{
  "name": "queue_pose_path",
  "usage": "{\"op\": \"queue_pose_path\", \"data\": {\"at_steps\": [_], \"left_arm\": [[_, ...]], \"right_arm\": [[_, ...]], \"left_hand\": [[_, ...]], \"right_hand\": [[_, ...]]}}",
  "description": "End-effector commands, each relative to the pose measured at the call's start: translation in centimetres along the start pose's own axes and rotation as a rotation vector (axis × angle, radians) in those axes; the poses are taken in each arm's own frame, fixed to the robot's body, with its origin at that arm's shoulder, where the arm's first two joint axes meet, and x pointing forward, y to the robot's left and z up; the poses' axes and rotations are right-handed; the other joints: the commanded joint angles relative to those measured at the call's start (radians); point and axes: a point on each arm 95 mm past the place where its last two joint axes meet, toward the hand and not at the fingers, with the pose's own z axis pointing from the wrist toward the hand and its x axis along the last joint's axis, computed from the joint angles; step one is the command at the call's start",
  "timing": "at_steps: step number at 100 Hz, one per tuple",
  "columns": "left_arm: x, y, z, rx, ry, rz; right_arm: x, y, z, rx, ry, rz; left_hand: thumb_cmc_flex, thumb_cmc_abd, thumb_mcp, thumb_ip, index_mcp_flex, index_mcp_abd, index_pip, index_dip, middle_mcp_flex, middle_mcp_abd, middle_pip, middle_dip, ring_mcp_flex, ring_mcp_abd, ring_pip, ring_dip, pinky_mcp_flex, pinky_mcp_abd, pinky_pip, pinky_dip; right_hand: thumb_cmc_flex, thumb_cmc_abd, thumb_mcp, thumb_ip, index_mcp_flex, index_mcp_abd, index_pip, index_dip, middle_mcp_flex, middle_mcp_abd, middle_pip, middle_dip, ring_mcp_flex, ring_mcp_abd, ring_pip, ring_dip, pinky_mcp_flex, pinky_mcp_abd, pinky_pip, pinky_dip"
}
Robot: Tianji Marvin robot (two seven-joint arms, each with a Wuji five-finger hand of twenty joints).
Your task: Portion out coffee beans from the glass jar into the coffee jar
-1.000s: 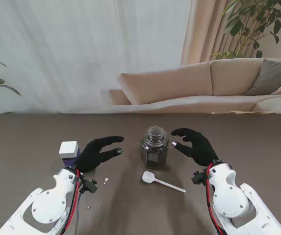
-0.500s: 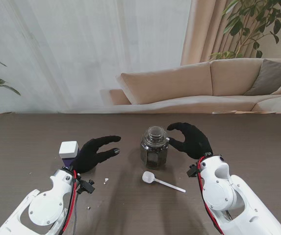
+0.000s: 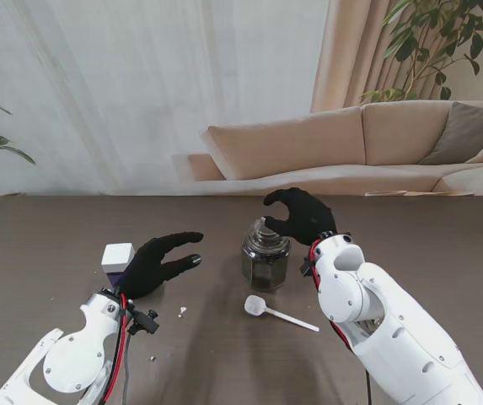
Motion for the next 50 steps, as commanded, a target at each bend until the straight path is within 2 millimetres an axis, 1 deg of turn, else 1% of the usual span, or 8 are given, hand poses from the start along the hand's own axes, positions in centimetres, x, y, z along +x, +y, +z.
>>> {"op": "queue_pose_path", "data": {"at_steps": [1, 10, 23, 32, 45, 50], "left_arm": [[0.2, 0.1, -0.2, -0.01, 0.003, 0.004], [0.2, -0.1, -0.4, -0.005, 0.003, 0.007], [0.3, -0.2, -0.6, 0.003, 0.004, 0.011], [0.3, -0.3, -0.7, 0.007, 0.003, 0.012], [0.4, -0.3, -0.7, 0.007, 0.004, 0.013], [0.4, -0.4, -0.8, 0.006, 0.005, 0.012]], "right_arm": [[0.2, -0.9, 0.6, 0.049, -0.003, -0.018], [0.1, -1.6, 0.9, 0.081, -0.012, -0.029], [0.1, -2.6, 1.0, 0.132, -0.025, -0.025], [0.1, -3.2, 0.9, 0.158, -0.025, -0.033], [0.2, -3.8, 0.8, 0.187, -0.015, -0.041], [0.2, -4.0, 0.9, 0.201, -0.009, -0.047]], "left_hand": [[0.01, 0.015, -0.025, 0.021, -0.005, -0.018, -0.004, -0.005, -0.007, 0.0, 0.006, 0.004, -0.009, -0.013, -0.006, -0.002, -0.005, -0.02, -0.017, -0.002], [0.011, 0.015, -0.025, 0.022, -0.004, -0.017, -0.004, -0.005, -0.005, 0.0, 0.007, 0.004, -0.009, -0.012, -0.006, -0.001, -0.005, -0.019, -0.016, -0.001], [0.011, 0.016, -0.025, 0.022, 0.0, -0.016, -0.002, -0.004, -0.001, 0.003, 0.008, 0.005, -0.006, -0.011, -0.005, -0.001, -0.003, -0.017, -0.015, 0.0], [0.013, 0.015, -0.024, 0.022, 0.006, -0.008, 0.0, -0.003, 0.004, 0.006, 0.009, 0.007, -0.006, -0.009, -0.005, -0.001, -0.004, -0.017, -0.015, 0.001], [0.012, 0.016, -0.025, 0.022, 0.012, -0.005, 0.002, -0.002, 0.007, 0.01, 0.01, 0.008, -0.006, -0.009, -0.005, 0.0, -0.003, -0.016, -0.015, 0.002], [0.012, 0.016, -0.025, 0.022, 0.013, -0.004, 0.003, -0.002, 0.007, 0.011, 0.01, 0.008, -0.005, -0.007, -0.005, 0.0, -0.003, -0.016, -0.015, 0.002]], "right_hand": [[-0.047, -0.002, -0.037, 0.031, 0.003, -0.029, -0.018, 0.009, -0.046, -0.029, 0.007, -0.008, -0.043, -0.018, -0.009, -0.015, -0.57, -0.016, -0.01, 0.018], [-0.046, -0.001, -0.035, 0.032, 0.001, -0.028, -0.016, 0.01, -0.043, -0.03, 0.012, -0.008, -0.037, -0.019, -0.005, -0.015, -0.567, -0.016, -0.006, 0.018], [-0.042, -0.002, -0.031, 0.033, 0.005, -0.026, -0.011, 0.012, -0.022, -0.024, 0.022, -0.007, 0.009, -0.017, 0.023, -0.007, -0.531, -0.018, 0.024, 0.026], [-0.042, -0.006, -0.022, 0.031, 0.03, -0.025, 0.002, 0.012, 0.019, -0.016, 0.034, -0.006, 0.062, -0.019, 0.088, 0.022, -0.499, -0.018, 0.087, 0.032], [-0.03, -0.024, -0.013, 0.029, 0.059, -0.031, 0.014, 0.01, 0.039, -0.011, 0.037, -0.005, 0.096, -0.021, 0.135, 0.043, -0.459, -0.024, 0.16, 0.038], [-0.024, -0.04, -0.012, 0.027, 0.098, -0.039, 0.028, 0.013, 0.044, -0.012, 0.037, -0.005, 0.102, -0.026, 0.142, 0.045, -0.45, -0.03, 0.178, 0.038]]}}
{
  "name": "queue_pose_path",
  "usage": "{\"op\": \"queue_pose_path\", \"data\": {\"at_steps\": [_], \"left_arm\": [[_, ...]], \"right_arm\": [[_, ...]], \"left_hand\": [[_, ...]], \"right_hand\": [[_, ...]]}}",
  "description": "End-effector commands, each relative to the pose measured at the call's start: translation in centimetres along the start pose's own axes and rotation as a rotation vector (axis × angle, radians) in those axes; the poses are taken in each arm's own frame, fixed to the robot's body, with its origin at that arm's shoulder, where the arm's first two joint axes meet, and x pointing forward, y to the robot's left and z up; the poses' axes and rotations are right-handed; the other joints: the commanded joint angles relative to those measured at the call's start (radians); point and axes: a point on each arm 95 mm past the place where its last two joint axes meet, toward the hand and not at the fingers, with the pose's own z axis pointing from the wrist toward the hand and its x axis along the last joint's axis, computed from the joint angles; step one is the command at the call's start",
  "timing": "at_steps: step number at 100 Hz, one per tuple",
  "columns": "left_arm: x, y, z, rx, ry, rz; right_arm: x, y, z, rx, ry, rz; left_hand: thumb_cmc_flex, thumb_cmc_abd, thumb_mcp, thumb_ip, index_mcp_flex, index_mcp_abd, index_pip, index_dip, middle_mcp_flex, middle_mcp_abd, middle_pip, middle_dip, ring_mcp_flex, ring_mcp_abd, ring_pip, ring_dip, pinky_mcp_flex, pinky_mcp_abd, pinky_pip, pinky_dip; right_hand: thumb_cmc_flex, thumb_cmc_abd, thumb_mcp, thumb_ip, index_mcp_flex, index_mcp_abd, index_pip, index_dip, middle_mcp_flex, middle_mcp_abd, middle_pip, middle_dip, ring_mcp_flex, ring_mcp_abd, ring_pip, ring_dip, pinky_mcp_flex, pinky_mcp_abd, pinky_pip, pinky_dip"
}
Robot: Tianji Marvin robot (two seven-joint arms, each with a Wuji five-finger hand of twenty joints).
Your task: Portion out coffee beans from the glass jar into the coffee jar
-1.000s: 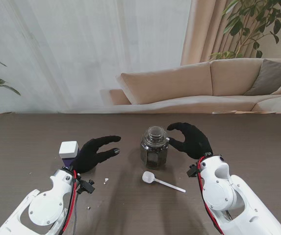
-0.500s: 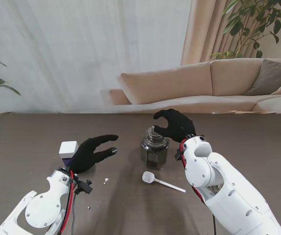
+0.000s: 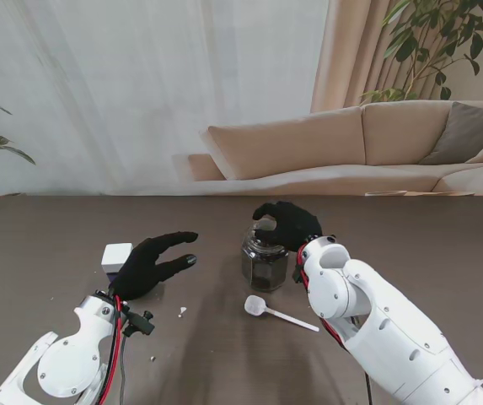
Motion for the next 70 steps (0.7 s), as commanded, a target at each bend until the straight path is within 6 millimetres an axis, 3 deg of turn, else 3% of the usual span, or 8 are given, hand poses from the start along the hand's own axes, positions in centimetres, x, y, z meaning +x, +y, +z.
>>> {"op": "queue_pose_path", "data": {"at_steps": [1, 15, 35, 45, 51, 56, 70], "left_arm": [[0.2, 0.2, -0.1, -0.016, 0.006, -0.004], [0.2, 0.1, -0.2, -0.021, 0.006, -0.005], [0.2, 0.0, -0.4, -0.022, 0.005, -0.008], [0.3, 0.0, -0.4, -0.021, 0.003, -0.01], [0.3, 0.0, -0.4, -0.02, 0.002, -0.011], [0.3, 0.0, -0.5, -0.02, 0.002, -0.012], [0.3, 0.0, -0.5, -0.023, 0.001, -0.014]], "right_arm": [[0.0, -1.3, -0.2, 0.061, 0.005, -0.01], [0.3, -1.9, 0.0, 0.088, 0.017, -0.031], [0.5, -2.6, 0.4, 0.103, 0.019, -0.068], [0.5, -2.9, 0.6, 0.093, 0.017, -0.075], [0.5, -3.0, 0.7, 0.079, 0.016, -0.082], [0.6, -3.2, 0.7, 0.07, 0.015, -0.084], [0.6, -3.4, 1.0, 0.057, 0.018, -0.096]], "left_hand": [[0.012, 0.016, -0.024, 0.022, 0.014, -0.004, 0.003, -0.001, 0.008, 0.004, 0.002, 0.008, -0.005, -0.007, -0.005, 0.0, -0.003, -0.015, -0.015, 0.002], [0.012, 0.017, -0.025, 0.021, 0.026, -0.004, 0.008, 0.001, 0.012, 0.007, 0.003, 0.01, 0.0, -0.004, -0.002, 0.002, -0.003, -0.015, -0.016, 0.002], [0.011, 0.018, -0.028, 0.021, 0.032, 0.001, 0.01, 0.004, 0.018, 0.009, 0.004, 0.011, 0.003, -0.003, 0.001, 0.004, -0.003, -0.015, -0.016, 0.003], [0.012, 0.02, -0.03, 0.021, 0.032, 0.004, 0.009, 0.004, 0.019, 0.011, 0.004, 0.012, 0.004, -0.003, 0.001, 0.005, -0.003, -0.015, -0.016, 0.003], [0.011, 0.021, -0.031, 0.021, 0.036, 0.005, 0.011, 0.005, 0.018, 0.009, 0.003, 0.012, 0.004, -0.001, 0.001, 0.005, -0.003, -0.015, -0.016, 0.003], [0.011, 0.022, -0.032, 0.021, 0.036, 0.004, 0.011, 0.005, 0.02, 0.009, 0.004, 0.012, 0.004, -0.002, 0.001, 0.006, -0.002, -0.015, -0.016, 0.003], [0.011, 0.024, -0.035, 0.021, 0.043, 0.009, 0.014, 0.007, 0.02, 0.011, 0.004, 0.013, 0.003, -0.004, 0.0, 0.006, -0.004, -0.016, -0.017, 0.003]], "right_hand": [[-0.023, -0.043, -0.013, 0.026, 0.114, -0.007, 0.057, 0.015, 0.015, -0.011, 0.007, -0.005, 0.018, -0.02, 0.021, 0.015, -0.45, -0.031, 0.059, 0.034], [0.009, -0.089, 0.008, 0.025, 0.154, -0.016, 0.057, 0.009, 0.023, -0.009, 0.009, -0.003, 0.036, -0.029, 0.033, 0.018, -0.428, -0.044, 0.086, 0.027], [0.104, -0.209, 0.176, 0.01, 0.175, -0.012, 0.087, 0.011, 0.043, 0.005, 0.036, 0.002, 0.106, -0.041, 0.103, 0.041, -0.348, -0.07, 0.172, -0.002], [0.158, -0.283, 0.235, -0.009, 0.209, 0.034, 0.139, 0.015, 0.097, 0.013, 0.15, 0.073, 0.184, -0.068, 0.181, 0.073, -0.287, -0.087, 0.207, -0.027], [0.215, -0.347, 0.262, -0.104, 0.231, 0.036, 0.232, -0.07, 0.141, 0.005, 0.206, 0.133, 0.243, -0.09, 0.239, 0.096, -0.239, -0.104, 0.238, -0.057], [0.258, -0.391, 0.275, -0.153, 0.246, 0.037, 0.292, -0.099, 0.18, -0.001, 0.235, 0.158, 0.291, -0.109, 0.269, 0.108, -0.193, -0.12, 0.256, -0.065], [0.315, -0.469, 0.282, -0.203, 0.284, 0.044, 0.379, -0.124, 0.255, -0.01, 0.261, 0.182, 0.383, -0.148, 0.295, 0.122, -0.102, -0.152, 0.284, -0.072]]}}
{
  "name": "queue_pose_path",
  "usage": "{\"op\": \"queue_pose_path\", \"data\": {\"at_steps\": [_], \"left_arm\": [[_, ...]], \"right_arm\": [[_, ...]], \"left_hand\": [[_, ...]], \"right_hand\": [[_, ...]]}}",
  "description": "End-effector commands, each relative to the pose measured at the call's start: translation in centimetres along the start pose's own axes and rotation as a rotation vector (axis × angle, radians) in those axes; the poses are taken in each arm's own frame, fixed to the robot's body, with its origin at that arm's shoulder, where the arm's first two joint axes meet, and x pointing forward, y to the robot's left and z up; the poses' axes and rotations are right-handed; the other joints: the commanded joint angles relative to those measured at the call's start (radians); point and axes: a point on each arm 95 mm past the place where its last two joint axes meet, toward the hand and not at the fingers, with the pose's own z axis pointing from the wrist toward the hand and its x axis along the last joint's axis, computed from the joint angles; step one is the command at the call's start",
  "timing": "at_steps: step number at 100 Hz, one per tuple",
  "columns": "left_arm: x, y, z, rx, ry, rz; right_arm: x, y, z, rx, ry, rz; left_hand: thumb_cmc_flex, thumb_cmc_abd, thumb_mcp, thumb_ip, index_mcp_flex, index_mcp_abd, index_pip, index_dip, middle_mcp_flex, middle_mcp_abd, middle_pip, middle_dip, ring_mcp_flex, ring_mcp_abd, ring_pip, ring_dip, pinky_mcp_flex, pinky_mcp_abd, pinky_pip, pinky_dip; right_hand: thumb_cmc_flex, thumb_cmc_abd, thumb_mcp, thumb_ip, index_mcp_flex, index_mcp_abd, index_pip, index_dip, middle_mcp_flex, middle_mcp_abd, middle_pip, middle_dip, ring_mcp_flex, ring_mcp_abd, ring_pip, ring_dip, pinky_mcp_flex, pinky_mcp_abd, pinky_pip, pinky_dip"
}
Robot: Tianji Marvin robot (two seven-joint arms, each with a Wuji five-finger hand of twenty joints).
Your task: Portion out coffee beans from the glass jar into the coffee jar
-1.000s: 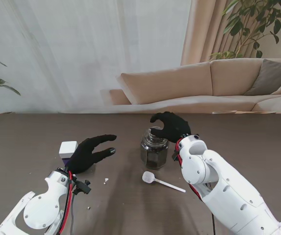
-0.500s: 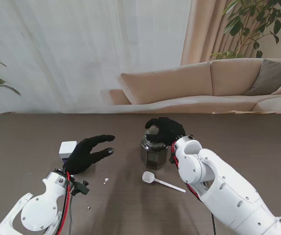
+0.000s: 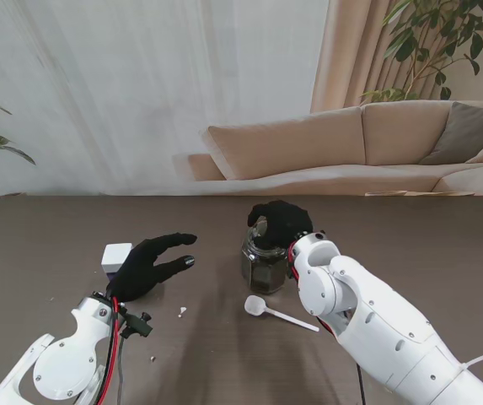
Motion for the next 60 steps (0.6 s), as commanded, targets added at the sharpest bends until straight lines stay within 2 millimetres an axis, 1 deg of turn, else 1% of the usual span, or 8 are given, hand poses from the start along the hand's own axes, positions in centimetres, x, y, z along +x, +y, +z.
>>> {"op": "queue_pose_path", "data": {"at_steps": [1, 11, 13, 20, 27, 37, 44, 60], "left_arm": [[0.1, 0.2, -0.1, -0.019, 0.0, -0.006], [0.1, 0.2, -0.1, -0.02, -0.001, -0.008], [0.1, 0.2, -0.1, -0.02, 0.0, -0.008], [0.2, 0.1, -0.1, -0.018, 0.0, -0.007], [0.2, 0.1, -0.2, -0.017, 0.002, -0.005], [0.2, 0.0, -0.2, -0.013, 0.003, -0.004], [0.2, 0.0, -0.3, -0.013, 0.004, -0.001], [0.2, -0.1, -0.4, -0.012, 0.009, 0.004]], "right_arm": [[-0.1, -2.9, -0.5, 0.085, -0.011, -0.005], [-0.1, -3.2, -0.3, 0.096, -0.008, -0.011], [-0.1, -3.2, -0.3, 0.098, -0.007, -0.013], [-0.2, -3.5, -0.1, 0.095, -0.002, -0.019], [-0.2, -3.8, 0.1, 0.09, 0.002, -0.016], [-0.2, -4.3, 0.5, 0.084, 0.005, 0.008], [-0.2, -4.5, 0.7, 0.081, 0.003, 0.028], [0.1, -4.9, 1.2, 0.079, 0.002, 0.069]], "left_hand": [[0.011, 0.024, -0.035, 0.021, 0.021, 0.008, 0.008, 0.008, 0.019, 0.0, 0.003, 0.013, 0.002, -0.004, 0.0, 0.006, -0.004, -0.016, -0.017, 0.003], [0.012, 0.026, -0.037, 0.022, 0.025, 0.01, 0.01, 0.009, 0.019, 0.001, 0.003, 0.013, 0.002, -0.001, 0.0, 0.006, -0.004, -0.015, -0.017, 0.003], [0.012, 0.026, -0.038, 0.022, 0.025, 0.009, 0.01, 0.009, 0.02, 0.0, 0.003, 0.013, 0.002, -0.002, 0.0, 0.006, -0.004, -0.016, -0.017, 0.003], [0.013, 0.026, -0.04, 0.022, 0.028, 0.011, 0.011, 0.011, 0.02, 0.001, 0.003, 0.013, 0.003, -0.001, 0.0, 0.006, -0.004, -0.015, -0.017, 0.003], [0.012, 0.027, -0.041, 0.022, 0.027, 0.01, 0.011, 0.011, 0.02, 0.002, 0.003, 0.013, 0.002, -0.003, 0.0, 0.006, -0.004, -0.017, -0.017, 0.003], [0.016, 0.029, -0.042, 0.022, 0.032, 0.014, 0.013, 0.013, 0.021, 0.001, 0.003, 0.013, 0.003, -0.002, 0.0, 0.006, -0.004, -0.016, -0.017, 0.003], [0.019, 0.026, -0.042, 0.022, 0.036, 0.014, 0.015, 0.014, 0.022, 0.0, 0.004, 0.013, 0.004, -0.003, 0.0, 0.007, -0.004, -0.016, -0.017, 0.003], [0.02, 0.026, -0.044, 0.022, 0.039, 0.015, 0.016, 0.016, 0.022, 0.001, 0.003, 0.014, 0.003, -0.003, 0.0, 0.007, -0.004, -0.015, -0.017, 0.003]], "right_hand": [[0.148, -0.047, 0.071, -0.03, 0.115, 0.098, 0.183, 0.004, 0.072, -0.037, 0.095, 0.045, 0.223, -0.221, 0.215, 0.08, -0.134, -0.081, 0.047, -0.029], [0.178, -0.082, 0.077, -0.043, 0.131, 0.099, 0.212, 0.007, 0.096, -0.041, 0.097, 0.05, 0.255, -0.231, 0.223, 0.088, -0.1, -0.08, 0.056, -0.027], [0.189, -0.089, 0.082, -0.049, 0.133, 0.097, 0.227, 0.001, 0.105, -0.042, 0.095, 0.051, 0.264, -0.234, 0.223, 0.094, -0.091, -0.084, 0.059, -0.025], [0.231, -0.12, 0.095, -0.051, 0.153, 0.089, 0.285, -0.026, 0.147, -0.047, 0.094, 0.071, 0.302, -0.249, 0.233, 0.112, -0.051, -0.102, 0.074, -0.017], [0.262, -0.15, 0.107, -0.048, 0.179, 0.09, 0.3, -0.034, 0.187, -0.056, 0.086, 0.079, 0.334, -0.264, 0.237, 0.112, -0.01, -0.141, 0.079, -0.017], [0.295, -0.196, 0.119, -0.049, 0.199, 0.111, 0.304, -0.04, 0.219, -0.07, 0.073, 0.088, 0.357, -0.292, 0.235, 0.101, 0.022, -0.201, 0.07, -0.022], [0.309, -0.212, 0.126, -0.048, 0.211, 0.114, 0.303, -0.04, 0.233, -0.072, 0.068, 0.093, 0.366, -0.298, 0.246, 0.098, 0.035, -0.224, 0.071, -0.021], [0.305, -0.233, 0.124, -0.053, 0.217, 0.124, 0.296, -0.04, 0.24, -0.074, 0.065, 0.099, 0.371, -0.308, 0.255, 0.093, 0.043, -0.241, 0.067, -0.022]]}}
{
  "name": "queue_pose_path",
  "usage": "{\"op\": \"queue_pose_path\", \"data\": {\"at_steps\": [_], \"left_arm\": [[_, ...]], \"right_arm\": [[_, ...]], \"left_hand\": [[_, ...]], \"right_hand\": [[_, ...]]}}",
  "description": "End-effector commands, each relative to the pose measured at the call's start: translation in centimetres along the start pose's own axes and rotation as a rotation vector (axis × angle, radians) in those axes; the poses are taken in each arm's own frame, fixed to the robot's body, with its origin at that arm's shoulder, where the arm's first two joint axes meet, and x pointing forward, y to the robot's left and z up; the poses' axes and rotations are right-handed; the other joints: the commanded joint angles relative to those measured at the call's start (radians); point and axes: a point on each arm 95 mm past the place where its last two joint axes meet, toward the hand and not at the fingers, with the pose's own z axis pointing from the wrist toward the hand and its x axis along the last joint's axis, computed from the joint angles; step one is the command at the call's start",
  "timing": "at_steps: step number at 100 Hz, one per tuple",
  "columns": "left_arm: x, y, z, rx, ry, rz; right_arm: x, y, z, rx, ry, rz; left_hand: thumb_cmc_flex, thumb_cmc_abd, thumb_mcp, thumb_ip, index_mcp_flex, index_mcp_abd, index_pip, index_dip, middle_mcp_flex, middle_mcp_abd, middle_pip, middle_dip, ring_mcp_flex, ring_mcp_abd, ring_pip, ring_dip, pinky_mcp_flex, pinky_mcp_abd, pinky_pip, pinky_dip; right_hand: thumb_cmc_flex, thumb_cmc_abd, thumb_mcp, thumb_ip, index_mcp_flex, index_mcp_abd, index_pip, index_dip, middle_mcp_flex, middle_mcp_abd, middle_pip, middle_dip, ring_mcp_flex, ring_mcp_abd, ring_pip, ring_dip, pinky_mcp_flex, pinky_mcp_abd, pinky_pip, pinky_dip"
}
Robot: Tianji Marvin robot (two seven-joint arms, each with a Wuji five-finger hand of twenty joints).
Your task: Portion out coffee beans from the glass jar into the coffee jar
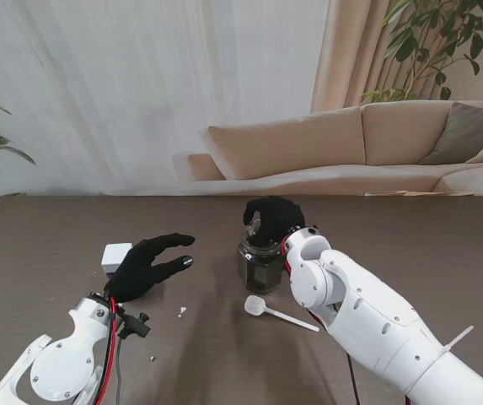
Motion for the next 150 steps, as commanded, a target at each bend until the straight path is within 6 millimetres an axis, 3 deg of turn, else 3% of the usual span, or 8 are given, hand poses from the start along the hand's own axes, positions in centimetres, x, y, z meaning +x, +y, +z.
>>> {"op": "queue_pose_path", "data": {"at_steps": [1, 82, 117, 131, 150], "left_arm": [[0.2, 0.1, -0.1, -0.014, 0.008, 0.0], [0.3, -0.2, -0.5, 0.002, 0.025, 0.007], [0.3, -0.3, -0.6, 0.009, 0.03, 0.011], [0.4, -0.3, -0.7, 0.014, 0.031, 0.013], [0.4, -0.4, -0.7, 0.018, 0.033, 0.014]], "right_arm": [[-0.3, -4.2, -1.1, 0.118, -0.023, 0.02], [6.5, -5.9, 0.5, 0.237, 0.151, 0.028], [7.4, -6.8, -0.5, 0.266, 0.188, 0.049], [7.3, -6.9, -1.3, 0.272, 0.209, 0.048], [7.3, -7.1, -2.2, 0.288, 0.233, 0.053]], "left_hand": [[0.018, 0.026, -0.032, 0.022, 0.024, 0.004, 0.006, 0.006, 0.023, 0.0, 0.004, 0.014, 0.003, -0.002, 0.0, 0.007, -0.004, -0.015, -0.017, 0.003], [0.021, 0.023, -0.032, 0.023, 0.029, 0.008, 0.007, 0.011, 0.027, 0.0, 0.004, 0.014, 0.004, -0.003, 0.001, 0.007, 0.0, -0.015, -0.016, 0.002], [0.022, 0.024, -0.032, 0.022, 0.026, 0.006, 0.005, 0.011, 0.025, 0.001, 0.004, 0.014, 0.002, -0.004, 0.0, 0.006, -0.001, -0.016, -0.017, 0.002], [0.023, 0.023, -0.032, 0.023, 0.023, 0.005, 0.004, 0.01, 0.023, 0.003, 0.003, 0.013, 0.003, -0.004, 0.001, 0.006, -0.001, -0.015, -0.017, 0.002], [0.021, 0.024, -0.032, 0.022, 0.024, 0.004, 0.004, 0.01, 0.024, 0.0, 0.004, 0.013, 0.003, -0.004, 0.001, 0.007, 0.0, -0.015, -0.016, 0.002]], "right_hand": [[0.27, 0.015, 0.127, 0.024, 0.097, 0.129, 0.154, 0.015, 0.073, -0.076, 0.067, 0.029, 0.278, -0.332, 0.227, 0.037, -0.032, -0.256, -0.081, -0.026], [0.226, 0.02, 0.124, 0.013, 0.084, 0.144, 0.132, 0.027, 0.052, -0.077, 0.07, 0.03, 0.272, -0.33, 0.205, 0.045, -0.048, -0.248, -0.097, -0.027], [0.205, 0.033, 0.124, 0.011, 0.072, 0.15, 0.121, 0.033, 0.034, -0.076, 0.075, 0.025, 0.263, -0.33, 0.187, 0.049, -0.059, -0.249, -0.105, -0.028], [0.19, 0.049, 0.129, 0.021, 0.057, 0.152, 0.083, 0.037, 0.007, -0.072, 0.076, 0.011, 0.235, -0.305, 0.152, 0.067, -0.103, -0.185, -0.131, -0.031], [0.164, 0.068, 0.133, 0.036, 0.044, 0.165, 0.041, 0.042, -0.02, -0.066, 0.067, -0.007, 0.207, -0.299, 0.114, 0.067, -0.131, -0.172, -0.15, -0.035]]}}
